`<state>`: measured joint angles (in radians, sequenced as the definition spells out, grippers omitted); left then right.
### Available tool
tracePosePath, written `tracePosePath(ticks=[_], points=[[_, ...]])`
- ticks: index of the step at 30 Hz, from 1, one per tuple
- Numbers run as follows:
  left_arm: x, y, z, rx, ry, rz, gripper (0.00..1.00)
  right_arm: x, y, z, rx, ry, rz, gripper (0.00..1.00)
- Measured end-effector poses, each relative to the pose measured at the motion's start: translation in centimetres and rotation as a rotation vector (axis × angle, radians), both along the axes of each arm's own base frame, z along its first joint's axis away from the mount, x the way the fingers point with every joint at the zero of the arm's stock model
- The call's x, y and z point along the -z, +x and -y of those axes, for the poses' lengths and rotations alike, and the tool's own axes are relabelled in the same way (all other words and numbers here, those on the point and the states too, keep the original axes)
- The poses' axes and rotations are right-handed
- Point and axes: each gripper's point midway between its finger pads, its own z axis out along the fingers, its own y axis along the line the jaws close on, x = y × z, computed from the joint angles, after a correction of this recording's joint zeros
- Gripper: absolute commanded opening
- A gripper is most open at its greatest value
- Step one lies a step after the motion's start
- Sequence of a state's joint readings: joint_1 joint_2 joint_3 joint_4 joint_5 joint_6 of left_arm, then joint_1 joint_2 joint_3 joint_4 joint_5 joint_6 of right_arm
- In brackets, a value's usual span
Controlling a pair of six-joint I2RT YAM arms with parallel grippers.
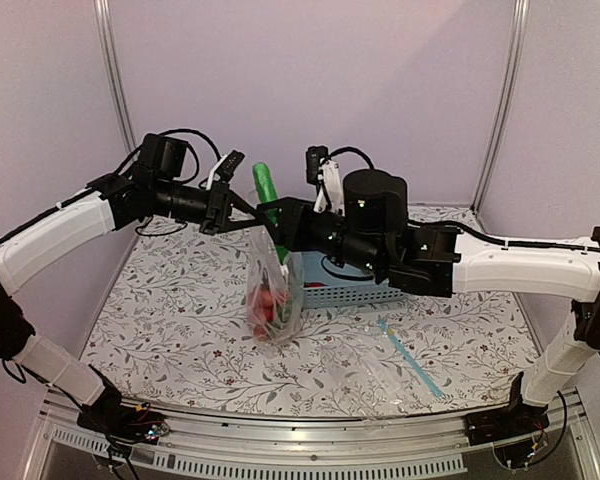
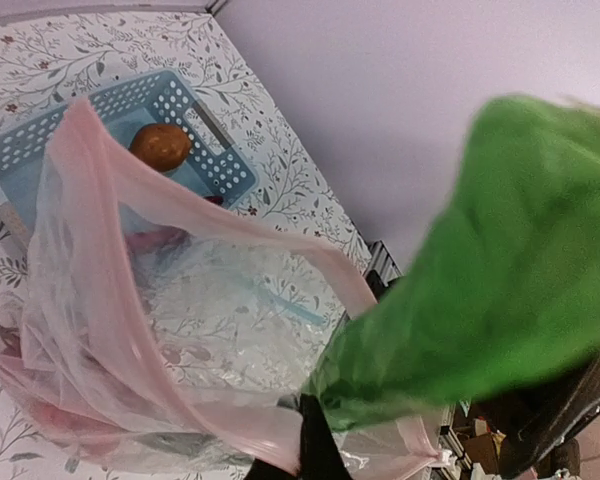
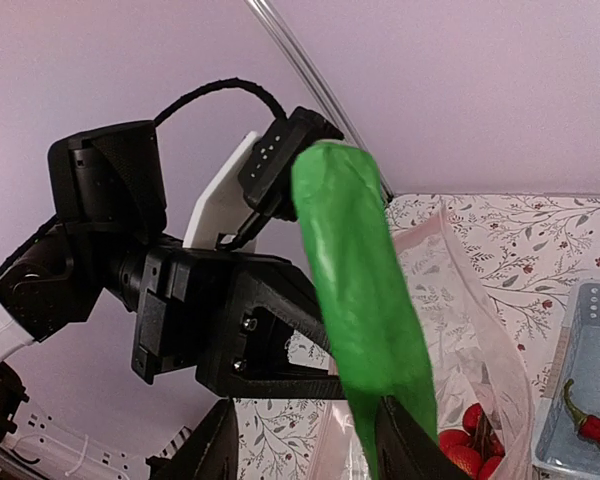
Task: Place the food in the zip-top bag and seal the zipper
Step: Place the fake vegetable in the zipper food storage bag.
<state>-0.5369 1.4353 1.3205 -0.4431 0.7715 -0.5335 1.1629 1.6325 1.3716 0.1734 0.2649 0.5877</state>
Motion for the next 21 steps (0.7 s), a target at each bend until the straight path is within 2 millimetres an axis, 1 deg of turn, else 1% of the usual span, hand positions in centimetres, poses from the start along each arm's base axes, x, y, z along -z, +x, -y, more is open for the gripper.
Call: tracePosePath(ticks=[5, 9, 13, 16, 21], points=[[0.0, 0.0, 0.0, 0.001, 0.002, 0.004, 0.00, -0.1, -0.2, 0.7, 0.015, -0.016, -0.004, 0.56], [0.1, -0.1, 0.0, 0.004, 0.004, 0.004, 0.00, -0.5, -0.2, 1.4, 0.029, -0.027, -0.002, 0.58], [0.1, -0.1, -0.1, 0.005, 0.006, 0.003, 0.00, -0.2, -0.2, 2.3, 0.048, -0.082, 0.004, 0.59], [0.1, -0.1, -0.1, 0.008, 0.007, 0.006, 0.00, 0.0, 0.0, 3.2, 0.077, -0.150, 0.010, 0.59], [0.1, -0.1, -0.1, 0.010, 0.010, 0.011, 0.00, -0.9, 0.4, 5.5, 0.143, -0.244, 0.034, 0.60]])
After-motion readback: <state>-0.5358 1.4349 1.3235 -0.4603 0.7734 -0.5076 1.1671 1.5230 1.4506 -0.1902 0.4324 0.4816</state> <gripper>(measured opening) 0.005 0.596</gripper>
